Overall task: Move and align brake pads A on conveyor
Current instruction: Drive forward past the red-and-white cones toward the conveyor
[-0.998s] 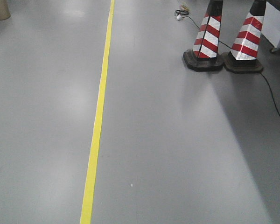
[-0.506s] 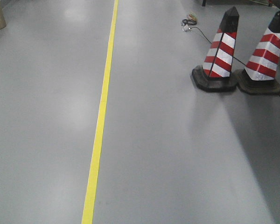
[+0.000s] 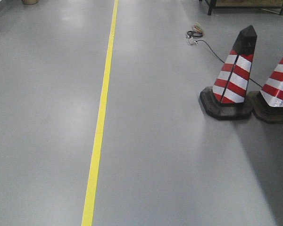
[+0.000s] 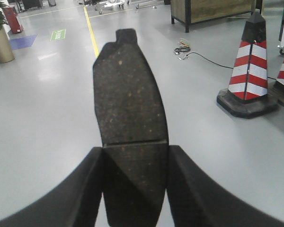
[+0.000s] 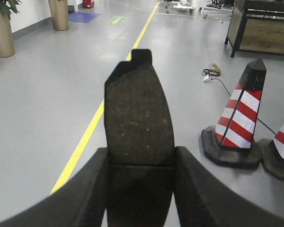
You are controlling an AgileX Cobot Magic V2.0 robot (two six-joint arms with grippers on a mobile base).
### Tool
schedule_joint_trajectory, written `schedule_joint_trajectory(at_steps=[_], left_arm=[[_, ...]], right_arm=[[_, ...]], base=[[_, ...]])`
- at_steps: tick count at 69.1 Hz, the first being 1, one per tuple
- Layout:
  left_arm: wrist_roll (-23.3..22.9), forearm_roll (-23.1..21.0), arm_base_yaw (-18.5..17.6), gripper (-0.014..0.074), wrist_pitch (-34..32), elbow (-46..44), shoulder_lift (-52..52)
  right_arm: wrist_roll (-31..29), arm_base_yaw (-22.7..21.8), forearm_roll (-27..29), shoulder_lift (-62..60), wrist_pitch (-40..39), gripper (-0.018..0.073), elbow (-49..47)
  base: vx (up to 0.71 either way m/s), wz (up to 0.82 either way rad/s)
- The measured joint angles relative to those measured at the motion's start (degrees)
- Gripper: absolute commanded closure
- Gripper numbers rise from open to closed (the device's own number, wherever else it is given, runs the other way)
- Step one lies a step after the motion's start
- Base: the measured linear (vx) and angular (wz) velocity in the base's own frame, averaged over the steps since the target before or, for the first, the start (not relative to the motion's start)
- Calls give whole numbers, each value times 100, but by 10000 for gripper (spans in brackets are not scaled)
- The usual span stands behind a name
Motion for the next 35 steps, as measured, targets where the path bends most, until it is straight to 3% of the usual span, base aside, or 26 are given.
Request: schedule_joint_trajectory(at_steps=[35], left_arm=[[0, 0, 0, 502, 0, 0, 0]], right_arm=[[0, 0, 0, 0, 0, 564, 0]], base=[[65, -2]])
